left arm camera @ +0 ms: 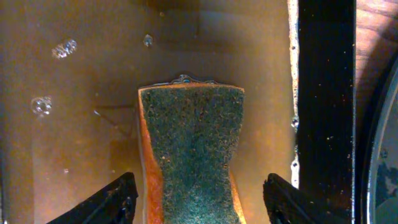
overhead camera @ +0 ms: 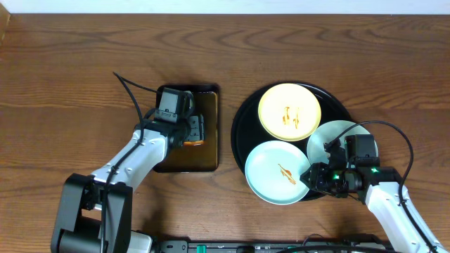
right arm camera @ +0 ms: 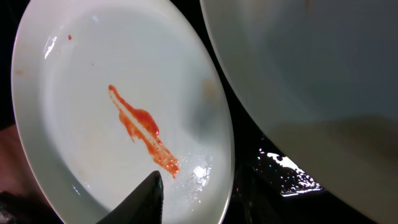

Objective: Clean dirty plates on tray and stack at the side

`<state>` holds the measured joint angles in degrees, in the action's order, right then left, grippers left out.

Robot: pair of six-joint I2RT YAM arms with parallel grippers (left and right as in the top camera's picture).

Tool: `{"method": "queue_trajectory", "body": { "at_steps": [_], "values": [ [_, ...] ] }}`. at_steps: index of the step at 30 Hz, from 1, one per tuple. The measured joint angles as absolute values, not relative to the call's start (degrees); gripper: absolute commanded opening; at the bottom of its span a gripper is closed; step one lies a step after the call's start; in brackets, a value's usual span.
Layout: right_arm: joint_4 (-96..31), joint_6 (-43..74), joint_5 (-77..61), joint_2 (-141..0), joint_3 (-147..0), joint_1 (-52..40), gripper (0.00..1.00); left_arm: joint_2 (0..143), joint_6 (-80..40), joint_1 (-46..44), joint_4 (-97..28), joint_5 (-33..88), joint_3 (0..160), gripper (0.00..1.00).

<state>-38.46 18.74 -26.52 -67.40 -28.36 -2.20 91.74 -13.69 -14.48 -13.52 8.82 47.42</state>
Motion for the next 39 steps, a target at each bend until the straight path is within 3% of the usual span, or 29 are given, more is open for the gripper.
{"method": "queue_trajectory", "body": {
  "at_steps": [7,10,13,14,15,16,17,18,26,36,39],
  "values": [
    [-38.3,19.3,-26.3,-67.4,-28.4,-2.2,0.55,94.4,-13.7,-16.1,-12.9,8.6,47.4,0.54],
    [-38.2,19.3,-26.4,-67.4,-28.4,-2.2,0.44,95.9,-13.7,-17.0,-12.1,8.3,47.4,0.49],
    [-38.2,19.5,-26.4,-67.4,-28.4,-2.2,0.41,96.7,-13.7,-17.1,-11.9,8.0,47.4,0.48],
    [-38.2,19.5,-26.4,-67.4,-28.4,-2.2,0.45,96.7,-13.7,-17.1,-11.8,7.9,47.4,0.48],
    [-38.2,19.6,-26.4,-67.4,-28.4,-2.2,0.56,96.7,-13.7,-17.1,-11.8,7.9,47.4,0.48],
    [-38.2,19.9,-26.3,-67.4,-28.4,-2.2,0.83,96.7,-13.7,-17.1,-11.8,7.9,47.5,0.5],
    [-38.2,19.7,-26.4,-67.4,-28.3,-2.2,0.96,96.7,-13.7,-17.1,-11.8,7.7,47.5,0.52],
    [-38.1,19.8,-26.5,-67.4,-28.3,-2.2,0.99,96.7,-13.7,-17.1,-11.8,7.5,47.5,0.53],
    [-38.1,19.9,-26.6,-67.4,-28.3,-2.2,0.99,96.6,-13.7,-17.1,-11.8,6.2,47.5,0.53],
    [-38.0,20.0,-26.6,-67.4,-28.3,-2.2,0.86,94.6,-14.2,-17.1,-11.8,5.8,47.5,0.51],
    [-38.0,20.0,-26.6,-67.4,-28.3,-2.2,0.83,94.6,-14.6,-17.1,-12.2,5.7,47.5,0.44]
  ]
}}
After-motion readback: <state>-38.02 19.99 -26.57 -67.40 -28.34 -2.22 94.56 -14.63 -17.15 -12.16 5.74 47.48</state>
